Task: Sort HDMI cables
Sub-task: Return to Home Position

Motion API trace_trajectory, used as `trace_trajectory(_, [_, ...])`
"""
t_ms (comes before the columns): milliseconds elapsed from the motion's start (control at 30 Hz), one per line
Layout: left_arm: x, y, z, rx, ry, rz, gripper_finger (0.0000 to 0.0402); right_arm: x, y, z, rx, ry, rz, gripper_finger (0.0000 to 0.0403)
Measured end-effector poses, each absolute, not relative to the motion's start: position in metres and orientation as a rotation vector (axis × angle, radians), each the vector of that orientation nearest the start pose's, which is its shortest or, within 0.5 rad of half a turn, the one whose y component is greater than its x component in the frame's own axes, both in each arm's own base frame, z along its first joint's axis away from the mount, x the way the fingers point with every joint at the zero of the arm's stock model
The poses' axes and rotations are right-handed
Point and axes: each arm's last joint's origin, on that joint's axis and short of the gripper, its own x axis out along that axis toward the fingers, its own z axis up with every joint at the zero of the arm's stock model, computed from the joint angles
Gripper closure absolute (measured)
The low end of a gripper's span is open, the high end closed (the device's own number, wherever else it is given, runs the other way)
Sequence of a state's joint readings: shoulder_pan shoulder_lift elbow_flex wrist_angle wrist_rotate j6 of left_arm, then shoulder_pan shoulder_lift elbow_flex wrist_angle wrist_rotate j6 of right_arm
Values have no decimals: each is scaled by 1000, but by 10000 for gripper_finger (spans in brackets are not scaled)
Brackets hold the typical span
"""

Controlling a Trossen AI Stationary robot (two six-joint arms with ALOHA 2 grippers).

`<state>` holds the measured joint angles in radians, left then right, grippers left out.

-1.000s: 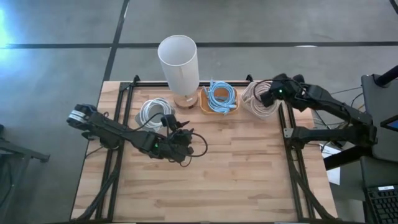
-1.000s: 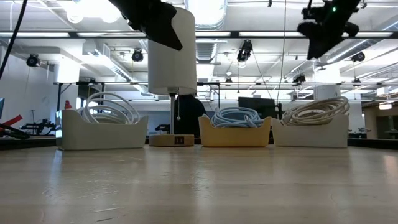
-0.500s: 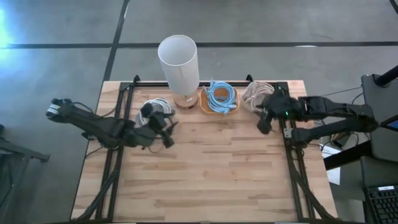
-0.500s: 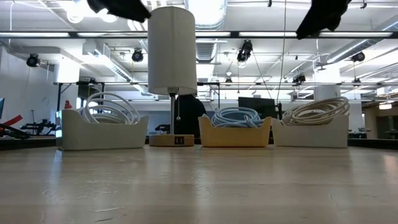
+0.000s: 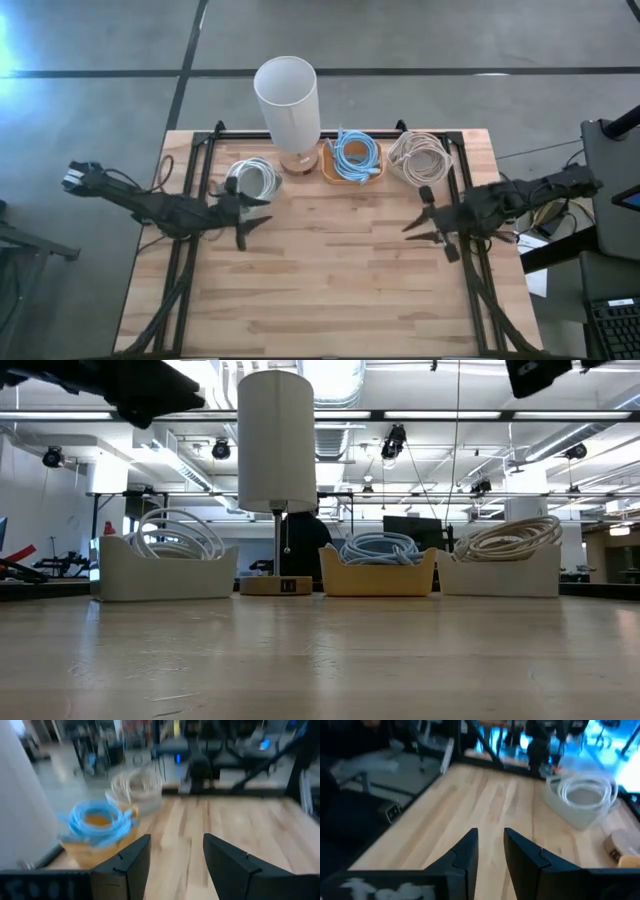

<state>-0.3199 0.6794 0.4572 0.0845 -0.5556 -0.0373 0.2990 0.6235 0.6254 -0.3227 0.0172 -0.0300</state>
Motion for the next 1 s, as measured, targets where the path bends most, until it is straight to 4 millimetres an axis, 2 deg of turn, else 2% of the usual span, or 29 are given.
trace_trajectory(300, [119, -22, 243, -16, -25, 255, 209, 102, 27, 249, 41, 162, 232, 332])
trace_trajectory(533, [107, -13, 225, -25, -64, 302, 209, 95, 24, 227, -72, -21, 229, 335])
trace_trajectory(667, [102, -8, 214, -15, -75, 341, 209, 93, 22, 215, -66, -22, 211, 335])
trace_trajectory(833, [97, -3, 200, -33, -117, 366, 209, 88, 19, 210, -78, -50, 185, 335])
trace_trajectory(1000, [95, -1, 184, -39, -148, 306, 209, 83, 14, 210, -90, -71, 145, 335])
